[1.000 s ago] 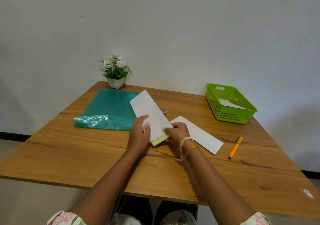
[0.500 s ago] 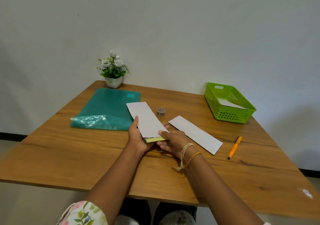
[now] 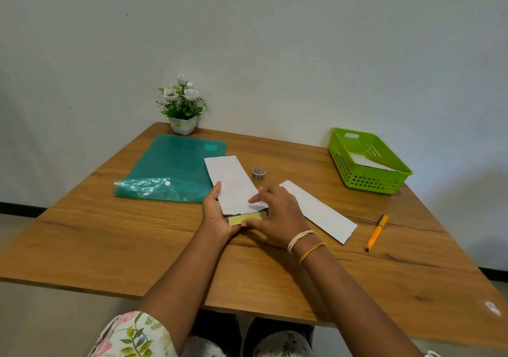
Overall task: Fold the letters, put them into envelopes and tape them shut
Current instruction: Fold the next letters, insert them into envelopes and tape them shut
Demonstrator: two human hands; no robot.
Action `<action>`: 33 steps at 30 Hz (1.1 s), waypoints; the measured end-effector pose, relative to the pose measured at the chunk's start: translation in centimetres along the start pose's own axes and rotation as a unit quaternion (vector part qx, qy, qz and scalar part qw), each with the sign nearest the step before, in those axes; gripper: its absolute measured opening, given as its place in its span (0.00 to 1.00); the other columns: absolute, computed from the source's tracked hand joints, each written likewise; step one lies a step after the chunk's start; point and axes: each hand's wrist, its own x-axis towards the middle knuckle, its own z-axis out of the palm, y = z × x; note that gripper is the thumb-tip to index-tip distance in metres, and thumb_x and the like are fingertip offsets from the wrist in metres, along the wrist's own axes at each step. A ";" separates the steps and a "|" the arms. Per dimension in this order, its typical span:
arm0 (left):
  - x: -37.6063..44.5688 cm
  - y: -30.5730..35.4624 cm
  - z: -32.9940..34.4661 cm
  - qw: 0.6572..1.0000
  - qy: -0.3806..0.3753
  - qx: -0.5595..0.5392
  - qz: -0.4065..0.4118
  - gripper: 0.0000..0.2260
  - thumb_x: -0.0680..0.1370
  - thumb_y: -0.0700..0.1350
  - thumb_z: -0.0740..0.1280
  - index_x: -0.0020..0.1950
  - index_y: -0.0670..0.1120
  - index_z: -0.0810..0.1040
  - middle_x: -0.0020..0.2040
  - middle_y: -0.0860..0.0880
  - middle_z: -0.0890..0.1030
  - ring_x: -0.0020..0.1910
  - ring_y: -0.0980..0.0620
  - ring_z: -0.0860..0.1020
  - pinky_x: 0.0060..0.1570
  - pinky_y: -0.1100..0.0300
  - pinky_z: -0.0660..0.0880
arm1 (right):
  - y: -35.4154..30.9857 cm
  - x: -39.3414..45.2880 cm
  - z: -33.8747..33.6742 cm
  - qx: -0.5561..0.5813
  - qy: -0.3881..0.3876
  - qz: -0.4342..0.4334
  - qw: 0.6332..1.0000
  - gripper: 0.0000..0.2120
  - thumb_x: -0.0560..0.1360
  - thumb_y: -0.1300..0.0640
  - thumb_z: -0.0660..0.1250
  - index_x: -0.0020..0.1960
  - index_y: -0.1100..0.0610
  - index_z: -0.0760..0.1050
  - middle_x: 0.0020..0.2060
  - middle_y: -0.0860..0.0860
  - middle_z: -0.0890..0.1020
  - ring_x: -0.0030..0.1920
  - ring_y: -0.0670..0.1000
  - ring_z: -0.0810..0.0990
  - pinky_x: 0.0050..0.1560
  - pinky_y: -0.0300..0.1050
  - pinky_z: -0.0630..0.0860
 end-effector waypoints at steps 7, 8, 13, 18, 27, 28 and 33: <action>0.1 -0.1 -0.1 1.000 -0.006 -0.011 -0.009 0.20 0.76 0.55 0.67 0.62 0.43 0.75 0.48 0.39 0.85 0.43 0.41 0.83 0.47 0.45 0.81 | -1.1 0.0 0.3 0.058 0.011 -0.002 0.998 0.19 0.67 0.43 0.74 0.55 0.48 0.81 0.54 0.46 0.79 0.54 0.47 0.74 0.54 0.42 0.74; 0.1 -0.1 -0.1 1.000 -0.013 -0.017 -0.016 0.21 0.76 0.55 0.67 0.62 0.42 0.75 0.48 0.39 0.85 0.43 0.41 0.84 0.44 0.46 0.81 | -1.2 0.0 0.4 0.064 0.013 -0.001 0.998 0.18 0.68 0.44 0.74 0.55 0.49 0.82 0.53 0.46 0.80 0.54 0.47 0.74 0.54 0.42 0.74; 0.3 -0.1 -0.1 0.998 -0.035 -0.038 -0.024 0.22 0.75 0.54 0.69 0.63 0.41 0.74 0.49 0.38 0.84 0.44 0.39 0.84 0.44 0.44 0.80 | -1.4 0.1 0.5 0.116 -0.008 0.018 0.993 0.13 0.69 0.47 0.74 0.51 0.50 0.84 0.50 0.46 0.82 0.50 0.45 0.76 0.52 0.43 0.77; 0.3 -0.1 -0.1 0.998 -0.048 -0.042 -0.028 0.23 0.75 0.55 0.69 0.63 0.41 0.74 0.50 0.37 0.84 0.45 0.38 0.83 0.48 0.42 0.79 | -1.2 0.2 0.1 0.154 -0.036 0.023 0.987 0.09 0.72 0.53 0.72 0.51 0.52 0.84 0.50 0.48 0.83 0.49 0.41 0.73 0.49 0.34 0.70; -0.2 -0.3 0.4 0.995 -0.069 -0.044 -0.060 0.27 0.73 0.54 0.72 0.65 0.41 0.73 0.51 0.37 0.83 0.49 0.38 0.82 0.48 0.41 0.78 | -1.4 0.4 -0.2 0.139 -0.028 0.006 0.990 0.10 0.75 0.53 0.68 0.54 0.53 0.83 0.51 0.49 0.84 0.50 0.47 0.78 0.52 0.44 0.76; -0.3 -0.3 0.5 0.994 -0.078 -0.046 -0.063 0.26 0.73 0.54 0.71 0.66 0.41 0.72 0.51 0.37 0.83 0.48 0.37 0.82 0.48 0.41 0.78 | -1.4 0.3 -0.1 0.117 -0.025 -0.009 0.993 0.10 0.76 0.53 0.67 0.55 0.53 0.83 0.51 0.49 0.84 0.50 0.48 0.79 0.52 0.43 0.76; -0.3 -0.6 0.7 0.994 -0.097 -0.040 -0.041 0.29 0.72 0.54 0.73 0.68 0.42 0.72 0.53 0.38 0.81 0.51 0.39 0.81 0.48 0.42 0.78 | -1.7 -0.1 -0.1 0.053 0.005 -0.038 0.998 0.10 0.75 0.53 0.67 0.54 0.53 0.83 0.48 0.50 0.85 0.47 0.48 0.81 0.48 0.40 0.75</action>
